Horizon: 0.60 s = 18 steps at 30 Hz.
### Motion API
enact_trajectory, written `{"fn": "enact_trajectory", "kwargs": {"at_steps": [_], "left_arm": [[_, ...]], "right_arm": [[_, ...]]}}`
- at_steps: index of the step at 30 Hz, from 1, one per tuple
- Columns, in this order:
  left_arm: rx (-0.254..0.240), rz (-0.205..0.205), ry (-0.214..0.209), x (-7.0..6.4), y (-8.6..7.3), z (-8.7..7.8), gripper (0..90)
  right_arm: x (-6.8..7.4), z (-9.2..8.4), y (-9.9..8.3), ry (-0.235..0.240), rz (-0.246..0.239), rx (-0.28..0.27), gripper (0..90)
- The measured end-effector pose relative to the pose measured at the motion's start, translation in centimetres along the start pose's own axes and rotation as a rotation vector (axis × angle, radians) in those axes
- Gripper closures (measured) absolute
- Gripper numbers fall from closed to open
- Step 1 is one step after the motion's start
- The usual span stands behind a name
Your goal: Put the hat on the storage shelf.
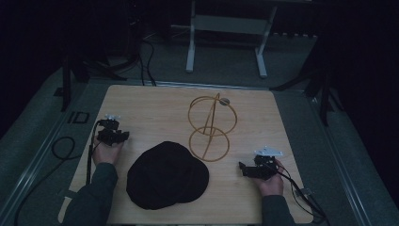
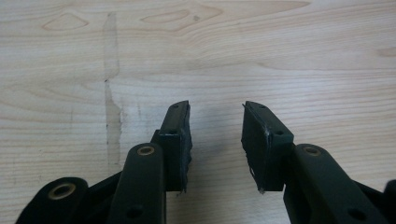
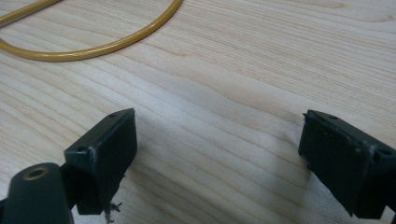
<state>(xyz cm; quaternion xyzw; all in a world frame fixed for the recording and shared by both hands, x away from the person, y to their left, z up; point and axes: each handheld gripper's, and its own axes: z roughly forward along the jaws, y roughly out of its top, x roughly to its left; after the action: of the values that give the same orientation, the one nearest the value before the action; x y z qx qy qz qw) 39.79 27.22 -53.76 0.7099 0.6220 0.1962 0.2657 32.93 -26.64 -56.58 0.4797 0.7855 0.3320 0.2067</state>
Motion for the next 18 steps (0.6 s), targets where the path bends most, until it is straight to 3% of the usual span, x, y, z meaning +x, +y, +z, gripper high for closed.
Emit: {"fn": "enact_trajectory", "kwargs": {"at_steps": [3, 8, 18], "left_arm": [[-0.004, 0.017, -0.013, -0.1, 0.1, -0.3, 61.7], [-0.002, 0.022, -0.077, 0.0, 0.2, -0.9, 60.9], [0.005, 0.060, -0.138, -0.3, 0.5, -2.3, 60.2]], "right_arm": [[0.0, 0.0, 0.0, 0.000, 0.000, 0.000, 11.5], [0.0, 0.0, 0.0, 0.000, 0.001, 0.000, 11.5], [0.0, 0.0, 0.0, 0.000, 0.000, 0.000, 11.5]]}}
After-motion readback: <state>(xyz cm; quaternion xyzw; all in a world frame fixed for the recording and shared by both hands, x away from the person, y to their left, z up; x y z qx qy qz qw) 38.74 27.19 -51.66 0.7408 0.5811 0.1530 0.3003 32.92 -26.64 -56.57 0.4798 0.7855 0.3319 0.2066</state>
